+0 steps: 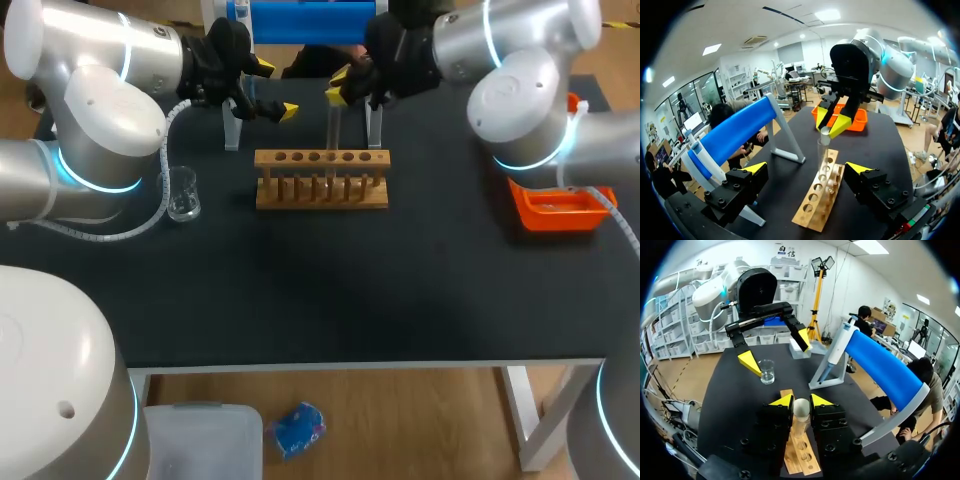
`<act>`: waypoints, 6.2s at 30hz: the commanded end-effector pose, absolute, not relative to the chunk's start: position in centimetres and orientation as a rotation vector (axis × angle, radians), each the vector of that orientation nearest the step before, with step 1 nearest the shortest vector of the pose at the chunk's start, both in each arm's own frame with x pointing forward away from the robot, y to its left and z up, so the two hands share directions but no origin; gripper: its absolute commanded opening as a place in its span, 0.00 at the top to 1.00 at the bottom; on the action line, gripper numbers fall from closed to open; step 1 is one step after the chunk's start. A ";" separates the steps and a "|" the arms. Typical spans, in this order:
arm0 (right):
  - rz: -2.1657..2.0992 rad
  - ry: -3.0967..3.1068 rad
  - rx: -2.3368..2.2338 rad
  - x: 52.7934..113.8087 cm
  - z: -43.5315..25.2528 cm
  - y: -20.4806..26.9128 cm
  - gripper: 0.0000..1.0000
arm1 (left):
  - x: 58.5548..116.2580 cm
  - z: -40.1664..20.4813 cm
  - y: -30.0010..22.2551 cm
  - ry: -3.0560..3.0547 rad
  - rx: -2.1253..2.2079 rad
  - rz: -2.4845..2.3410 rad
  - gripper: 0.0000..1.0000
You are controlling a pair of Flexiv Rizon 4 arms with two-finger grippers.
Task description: Invert the test tube, pick up the pipette, mount the tip to pipette, aspirate from beaker and dispense into the tube, eject the tip, return the pipette, and cap with the stopper.
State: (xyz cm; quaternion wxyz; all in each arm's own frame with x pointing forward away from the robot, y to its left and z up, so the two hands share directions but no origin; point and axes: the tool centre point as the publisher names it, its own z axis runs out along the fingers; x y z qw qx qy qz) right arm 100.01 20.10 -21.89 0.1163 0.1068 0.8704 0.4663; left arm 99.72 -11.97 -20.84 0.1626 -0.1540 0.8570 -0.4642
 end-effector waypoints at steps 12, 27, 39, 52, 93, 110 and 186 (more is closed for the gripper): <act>1.370 2.545 0.311 99.6 -21.7 19.9 1.00 | 99.8 -20.8 -12.0 2.450 -0.440 -1.321 0.00; 1.374 2.561 0.323 99.4 -22.6 20.1 1.00 | 99.8 -20.8 -12.0 2.450 -0.440 -1.321 0.00; 1.387 2.555 0.342 99.6 -22.7 19.8 1.00 | 99.8 -20.8 -12.0 2.450 -0.440 -1.321 0.00; 1.405 2.527 0.330 100.1 -21.7 19.9 1.00 | 99.8 -20.8 -12.0 2.450 -0.440 -1.321 0.00; 1.435 2.528 0.354 99.7 -22.1 20.2 1.00 | 99.8 -20.8 -12.0 2.450 -0.440 -1.321 0.00; 1.444 2.513 0.360 99.7 -21.6 20.0 1.00 | 99.8 -20.8 -12.0 2.450 -0.440 -1.321 0.00; 1.547 2.499 0.519 99.5 -18.3 20.1 1.00 | 99.8 -20.8 -12.0 2.450 -0.440 -1.321 0.00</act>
